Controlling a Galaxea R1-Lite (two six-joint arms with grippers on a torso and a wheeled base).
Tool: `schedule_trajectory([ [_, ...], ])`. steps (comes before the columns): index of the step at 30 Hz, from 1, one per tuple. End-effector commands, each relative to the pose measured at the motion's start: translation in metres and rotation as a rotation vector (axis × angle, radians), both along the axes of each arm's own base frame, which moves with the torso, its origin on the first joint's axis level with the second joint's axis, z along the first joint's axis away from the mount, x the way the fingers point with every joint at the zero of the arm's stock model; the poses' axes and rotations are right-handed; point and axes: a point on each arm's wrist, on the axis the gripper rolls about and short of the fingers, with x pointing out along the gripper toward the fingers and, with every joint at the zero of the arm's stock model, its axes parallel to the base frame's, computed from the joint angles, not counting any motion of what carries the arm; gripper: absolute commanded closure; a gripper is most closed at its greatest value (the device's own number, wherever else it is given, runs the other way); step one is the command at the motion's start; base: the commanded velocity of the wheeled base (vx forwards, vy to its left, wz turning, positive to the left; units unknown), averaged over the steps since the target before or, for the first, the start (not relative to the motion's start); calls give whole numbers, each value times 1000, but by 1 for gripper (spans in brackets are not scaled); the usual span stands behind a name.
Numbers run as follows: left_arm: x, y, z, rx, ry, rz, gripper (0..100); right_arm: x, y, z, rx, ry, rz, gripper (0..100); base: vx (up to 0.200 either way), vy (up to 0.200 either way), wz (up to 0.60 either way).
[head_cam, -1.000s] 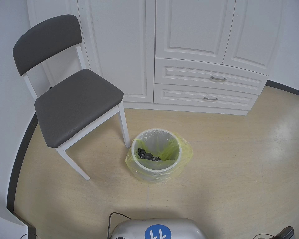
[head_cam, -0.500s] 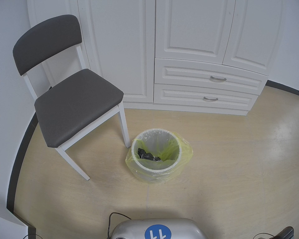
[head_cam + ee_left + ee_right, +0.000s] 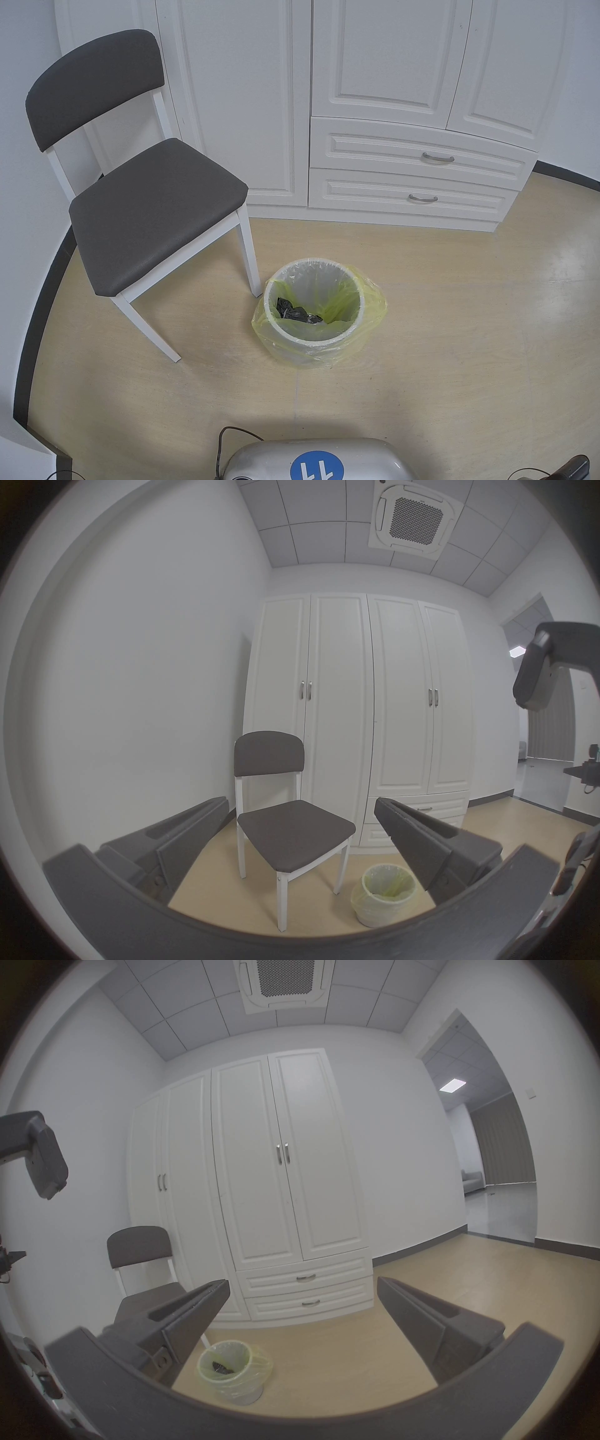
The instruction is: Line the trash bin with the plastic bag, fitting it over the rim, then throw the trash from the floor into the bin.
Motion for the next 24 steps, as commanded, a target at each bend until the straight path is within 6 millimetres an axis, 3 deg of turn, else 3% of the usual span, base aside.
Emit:
schedule_trajectory([
  [1,20,0,-20,13,16,-12,0,13,1,-21,-6,58,49,0,0,0,0],
  [12,65,0,-87,14,177,-15,0,48,4,-78,-89,124,166,0,0,0,0],
  [18,73,0,-103,39,188,-2,0,49,4,-81,-89,157,163,0,0,0,0],
  [24,75,0,-119,45,343,25,0,50,4,-89,-80,235,163,0,0,0,0],
])
